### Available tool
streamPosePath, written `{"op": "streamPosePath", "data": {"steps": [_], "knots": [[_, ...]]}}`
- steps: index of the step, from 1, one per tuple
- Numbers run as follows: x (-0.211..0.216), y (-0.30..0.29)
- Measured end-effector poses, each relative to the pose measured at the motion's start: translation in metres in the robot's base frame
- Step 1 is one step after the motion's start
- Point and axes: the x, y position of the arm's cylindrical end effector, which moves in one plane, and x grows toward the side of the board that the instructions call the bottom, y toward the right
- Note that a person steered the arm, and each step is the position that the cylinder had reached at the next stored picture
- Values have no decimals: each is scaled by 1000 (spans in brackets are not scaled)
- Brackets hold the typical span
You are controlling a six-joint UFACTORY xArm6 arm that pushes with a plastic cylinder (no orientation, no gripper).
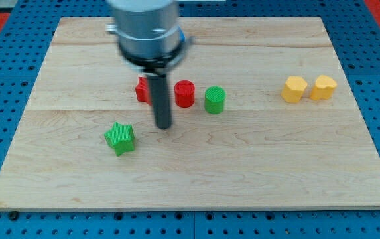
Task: Push the green circle close to green star
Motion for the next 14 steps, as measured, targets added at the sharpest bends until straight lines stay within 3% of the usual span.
{"op": "streamPosePath", "data": {"steps": [1, 2, 4, 6, 7, 8, 9, 10, 11, 13, 14], "knots": [[-4, 60], [-20, 76], [-83, 69], [-108, 87], [-140, 67], [-157, -1], [-140, -38], [-112, -4], [-112, 18], [-140, 35], [-102, 63]]}}
